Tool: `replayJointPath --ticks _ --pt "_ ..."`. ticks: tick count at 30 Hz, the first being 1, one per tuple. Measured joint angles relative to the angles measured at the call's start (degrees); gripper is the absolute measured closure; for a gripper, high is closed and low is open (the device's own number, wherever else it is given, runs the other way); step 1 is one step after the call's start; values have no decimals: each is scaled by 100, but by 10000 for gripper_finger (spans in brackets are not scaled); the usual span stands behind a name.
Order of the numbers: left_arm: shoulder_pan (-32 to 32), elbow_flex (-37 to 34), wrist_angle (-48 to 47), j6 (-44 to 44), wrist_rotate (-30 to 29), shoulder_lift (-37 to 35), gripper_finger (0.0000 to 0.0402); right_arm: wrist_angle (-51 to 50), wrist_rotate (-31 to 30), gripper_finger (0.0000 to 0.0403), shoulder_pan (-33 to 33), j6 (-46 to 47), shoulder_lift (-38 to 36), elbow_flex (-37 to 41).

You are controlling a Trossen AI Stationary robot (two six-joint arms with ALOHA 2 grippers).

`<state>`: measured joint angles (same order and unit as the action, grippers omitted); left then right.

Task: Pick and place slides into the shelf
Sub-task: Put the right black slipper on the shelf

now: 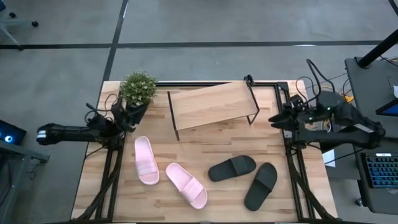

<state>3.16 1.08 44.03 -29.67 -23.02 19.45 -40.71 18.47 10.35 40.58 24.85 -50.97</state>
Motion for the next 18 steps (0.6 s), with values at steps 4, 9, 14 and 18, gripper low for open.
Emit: replayJointPath --ticks 4,9,14,18 --pt "-2 2 3 -2 13 136 265 -603 90 183 0 244 364 -600" --pt "0 4 5 -2 38 208 265 -1355 142 183 1 458 895 -960" --pt "-1 -31 1 0 148 216 265 -1393 987 183 -21 812 1541 -928" --pt "-2 -42 2 0 157 216 265 -1403 1352 183 -321 1214 1961 -916"
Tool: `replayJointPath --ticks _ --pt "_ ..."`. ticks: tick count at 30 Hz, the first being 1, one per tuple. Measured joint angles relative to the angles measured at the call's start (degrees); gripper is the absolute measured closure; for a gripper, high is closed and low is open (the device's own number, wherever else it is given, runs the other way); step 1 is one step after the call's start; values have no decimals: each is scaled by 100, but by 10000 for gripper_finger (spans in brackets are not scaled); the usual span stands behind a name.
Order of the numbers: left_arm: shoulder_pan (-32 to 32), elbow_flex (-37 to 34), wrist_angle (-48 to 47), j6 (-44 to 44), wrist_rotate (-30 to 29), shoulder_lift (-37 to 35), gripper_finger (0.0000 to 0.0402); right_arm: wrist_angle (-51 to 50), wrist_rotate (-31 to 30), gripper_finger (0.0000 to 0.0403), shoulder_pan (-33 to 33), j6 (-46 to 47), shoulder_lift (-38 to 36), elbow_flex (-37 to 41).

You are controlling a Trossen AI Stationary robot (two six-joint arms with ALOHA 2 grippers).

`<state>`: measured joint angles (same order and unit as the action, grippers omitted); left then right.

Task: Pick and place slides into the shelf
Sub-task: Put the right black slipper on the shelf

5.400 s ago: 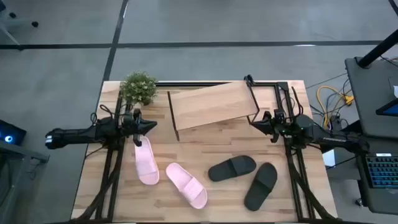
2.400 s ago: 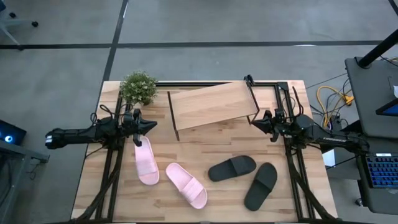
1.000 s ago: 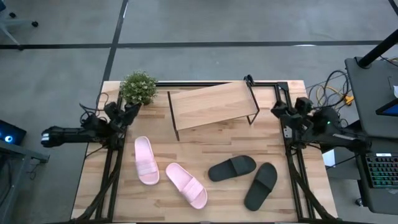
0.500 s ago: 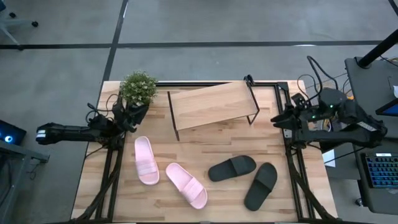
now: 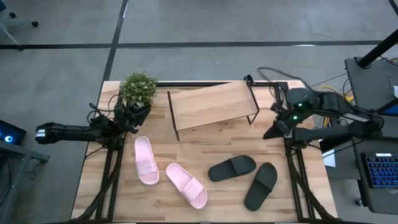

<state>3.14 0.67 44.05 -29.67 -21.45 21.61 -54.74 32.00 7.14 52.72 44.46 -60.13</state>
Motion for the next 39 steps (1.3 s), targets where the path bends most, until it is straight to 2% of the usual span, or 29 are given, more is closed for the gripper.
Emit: replayJointPath --ticks 5,13,19,26,29,36,39 --pt "0 -4 -40 2 0 -1 265 12 -140 183 -643 488 307 -179" --pt "1 -7 -149 4 4 88 265 0 -1201 183 -2148 1351 786 -366" --pt "1 -9 -160 4 4 209 265 -37 -1887 183 -3179 1856 1539 -590" --pt "2 -11 -152 6 7 364 265 -135 -2296 183 -3904 2313 2705 -1046" --pt "1 -11 -155 7 7 432 265 -551 -2332 184 -4116 2383 3326 -1404" --pt "0 -13 -156 7 7 606 265 -2541 -2862 184 -4520 2327 4865 -2703" --pt "2 -15 -155 7 7 675 265 -2914 -3009 184 -4620 2261 5374 -3192"
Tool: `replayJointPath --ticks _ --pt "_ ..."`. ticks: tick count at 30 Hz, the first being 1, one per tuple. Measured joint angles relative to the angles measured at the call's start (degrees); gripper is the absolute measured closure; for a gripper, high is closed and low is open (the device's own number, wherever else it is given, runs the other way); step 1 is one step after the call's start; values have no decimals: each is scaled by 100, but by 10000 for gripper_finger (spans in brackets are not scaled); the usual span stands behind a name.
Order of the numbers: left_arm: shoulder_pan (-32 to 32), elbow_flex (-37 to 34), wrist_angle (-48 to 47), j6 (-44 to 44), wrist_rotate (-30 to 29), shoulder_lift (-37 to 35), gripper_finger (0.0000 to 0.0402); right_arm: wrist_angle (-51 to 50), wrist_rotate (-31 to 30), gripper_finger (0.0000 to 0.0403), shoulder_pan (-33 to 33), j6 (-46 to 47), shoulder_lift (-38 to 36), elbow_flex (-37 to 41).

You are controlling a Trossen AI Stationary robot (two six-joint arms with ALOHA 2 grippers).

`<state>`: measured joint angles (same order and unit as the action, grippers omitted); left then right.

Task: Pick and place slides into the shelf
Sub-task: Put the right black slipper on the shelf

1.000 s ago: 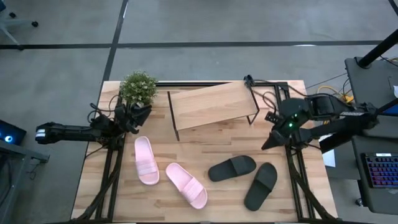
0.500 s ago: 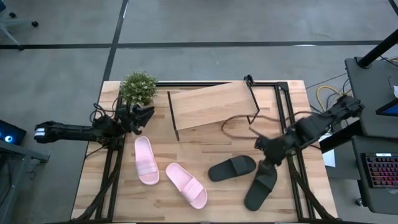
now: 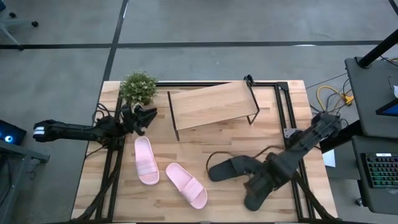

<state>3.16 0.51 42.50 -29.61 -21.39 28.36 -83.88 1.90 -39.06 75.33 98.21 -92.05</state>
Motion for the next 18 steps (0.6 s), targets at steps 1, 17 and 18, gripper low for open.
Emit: replayJointPath --ticks 1,17,18 --pt "-2 0 -2 0 0 22 265 -32 -59 184 -25 -22 142 -127" --pt "-1 -2 4 -2 23 87 265 -616 -194 184 -441 751 1365 -711" --pt "-2 -2 4 -2 24 87 265 -616 -160 184 -466 837 1394 -711"
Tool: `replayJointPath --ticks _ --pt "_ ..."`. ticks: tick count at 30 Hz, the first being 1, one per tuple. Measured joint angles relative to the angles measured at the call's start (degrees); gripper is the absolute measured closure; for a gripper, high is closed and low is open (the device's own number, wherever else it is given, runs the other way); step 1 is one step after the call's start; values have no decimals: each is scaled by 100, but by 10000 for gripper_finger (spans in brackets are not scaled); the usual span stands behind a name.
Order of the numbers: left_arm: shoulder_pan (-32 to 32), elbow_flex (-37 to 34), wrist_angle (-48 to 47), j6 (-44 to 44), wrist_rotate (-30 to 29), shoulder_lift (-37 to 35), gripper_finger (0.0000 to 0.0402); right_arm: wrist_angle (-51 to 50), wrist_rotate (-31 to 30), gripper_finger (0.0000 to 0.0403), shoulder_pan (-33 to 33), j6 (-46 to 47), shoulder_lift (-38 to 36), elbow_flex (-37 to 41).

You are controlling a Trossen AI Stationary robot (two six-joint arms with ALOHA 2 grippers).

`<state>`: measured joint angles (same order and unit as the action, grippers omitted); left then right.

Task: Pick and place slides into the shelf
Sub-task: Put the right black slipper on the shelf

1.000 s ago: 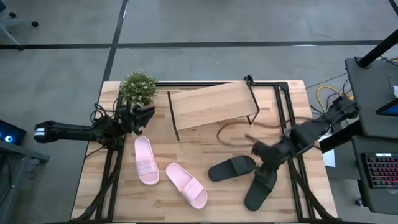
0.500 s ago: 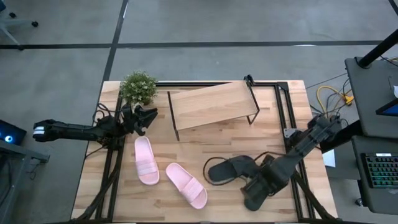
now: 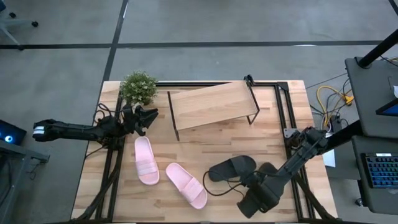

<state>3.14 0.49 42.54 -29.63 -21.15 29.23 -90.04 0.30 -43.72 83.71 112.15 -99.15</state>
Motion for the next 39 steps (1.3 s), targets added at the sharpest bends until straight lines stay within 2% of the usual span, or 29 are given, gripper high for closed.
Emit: replayJointPath --ticks 10,19,23,32,39 --pt "2 0 -3 0 -2 34 265 -3 733 221 24 481 233 10" --pt "2 0 -4 -4 -4 197 265 -6 545 238 13 218 480 137" --pt "2 7 -7 -8 -3 268 265 1 410 227 12 264 511 310" --pt "2 17 -2 -17 -3 337 265 3 408 167 12 36 516 727" --pt "2 17 2 -17 -4 341 265 13 199 163 9 -154 539 921"
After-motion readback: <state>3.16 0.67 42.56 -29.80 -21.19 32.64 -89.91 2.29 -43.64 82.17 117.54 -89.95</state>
